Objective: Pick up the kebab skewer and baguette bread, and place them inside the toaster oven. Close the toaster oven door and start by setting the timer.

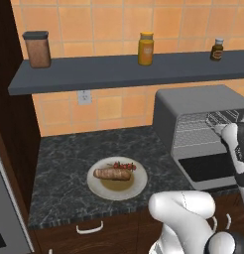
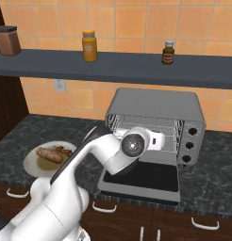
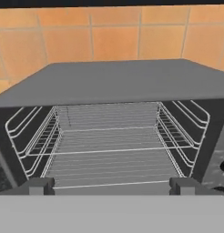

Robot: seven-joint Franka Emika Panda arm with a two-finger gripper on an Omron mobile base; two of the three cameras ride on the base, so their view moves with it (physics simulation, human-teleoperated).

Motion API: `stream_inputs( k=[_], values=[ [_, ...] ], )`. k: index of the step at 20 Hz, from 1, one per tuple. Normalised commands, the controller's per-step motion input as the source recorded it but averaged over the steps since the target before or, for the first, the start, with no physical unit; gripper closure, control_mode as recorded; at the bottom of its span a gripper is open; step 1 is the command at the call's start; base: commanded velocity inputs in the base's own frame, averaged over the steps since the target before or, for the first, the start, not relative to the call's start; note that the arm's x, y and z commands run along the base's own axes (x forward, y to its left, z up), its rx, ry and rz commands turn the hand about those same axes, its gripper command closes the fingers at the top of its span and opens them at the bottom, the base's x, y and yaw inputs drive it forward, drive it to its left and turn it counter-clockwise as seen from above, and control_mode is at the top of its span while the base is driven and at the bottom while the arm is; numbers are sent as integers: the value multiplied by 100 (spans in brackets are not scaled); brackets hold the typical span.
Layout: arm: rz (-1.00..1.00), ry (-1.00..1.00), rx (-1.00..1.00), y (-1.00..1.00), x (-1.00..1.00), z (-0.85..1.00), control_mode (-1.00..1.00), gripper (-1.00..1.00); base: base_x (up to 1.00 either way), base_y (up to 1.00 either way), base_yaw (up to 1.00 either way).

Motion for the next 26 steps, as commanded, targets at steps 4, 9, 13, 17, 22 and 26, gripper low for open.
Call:
stream_inputs(
  k=[4, 9, 13, 17, 22, 26],
  values=[
    [0, -1, 0, 0, 49, -23, -100, -100, 0, 0, 0],
    [0, -2, -2, 1, 38, -23, -100, -100, 0, 0, 0],
    [0, -2, 0, 0, 35, -3, -100, -100, 0, 0, 0],
    [0, 0, 0, -7, 38, 0, -100, -100, 0, 0, 0],
    [0, 0, 0, -2, 20, -7, -100, -100, 0, 0, 0],
    [0, 0, 0, 0, 5, -29, -100, -100, 0, 0, 0]
  ],
)
